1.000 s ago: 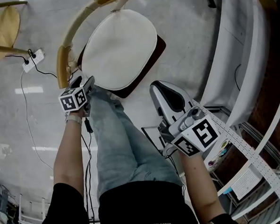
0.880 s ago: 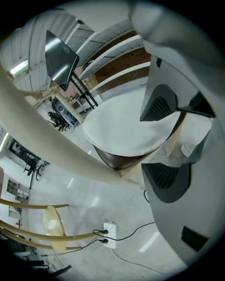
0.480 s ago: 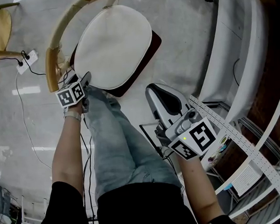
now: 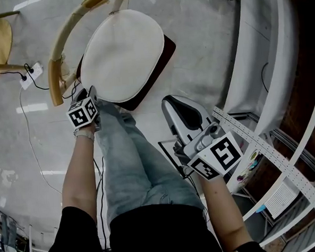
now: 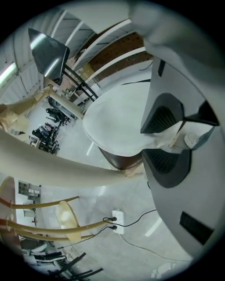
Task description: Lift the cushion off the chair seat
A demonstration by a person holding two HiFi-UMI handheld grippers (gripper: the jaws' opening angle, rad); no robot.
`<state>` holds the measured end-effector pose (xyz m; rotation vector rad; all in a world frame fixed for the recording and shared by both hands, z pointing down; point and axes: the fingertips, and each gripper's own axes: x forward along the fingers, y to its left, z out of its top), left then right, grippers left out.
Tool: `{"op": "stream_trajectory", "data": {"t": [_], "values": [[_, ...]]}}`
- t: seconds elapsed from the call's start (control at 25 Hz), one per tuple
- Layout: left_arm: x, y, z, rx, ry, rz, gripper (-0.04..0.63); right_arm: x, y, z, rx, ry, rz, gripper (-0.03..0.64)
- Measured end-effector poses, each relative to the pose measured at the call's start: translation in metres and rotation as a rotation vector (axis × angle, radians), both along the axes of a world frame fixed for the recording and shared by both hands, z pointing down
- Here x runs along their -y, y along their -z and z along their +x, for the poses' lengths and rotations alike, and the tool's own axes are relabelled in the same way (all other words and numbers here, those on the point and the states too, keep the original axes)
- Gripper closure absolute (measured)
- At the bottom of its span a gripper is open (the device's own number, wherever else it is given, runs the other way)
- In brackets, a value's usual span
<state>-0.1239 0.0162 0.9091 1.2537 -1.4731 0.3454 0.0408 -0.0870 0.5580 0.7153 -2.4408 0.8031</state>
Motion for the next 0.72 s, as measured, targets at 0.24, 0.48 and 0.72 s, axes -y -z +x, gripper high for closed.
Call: {"op": "stream_trajectory", "data": {"t": [0.24,0.48,0.72], "values": [[0.002,0.007,-0.005,0.019,0.007,0.013,0.523,0.002,0.006,0.004,0.006,-0.015,0.017,0.606],[0.003,0.032,0.002,0.025,-0.007,0.043,0.545,0.0,0.025,0.017,0.017,-0.037,0.035,0.606],[0.008,0.062,0.007,0.028,-0.028,0.086,0.551,0.001,0.048,0.026,0.033,-0.058,0.073,0.606]]}}
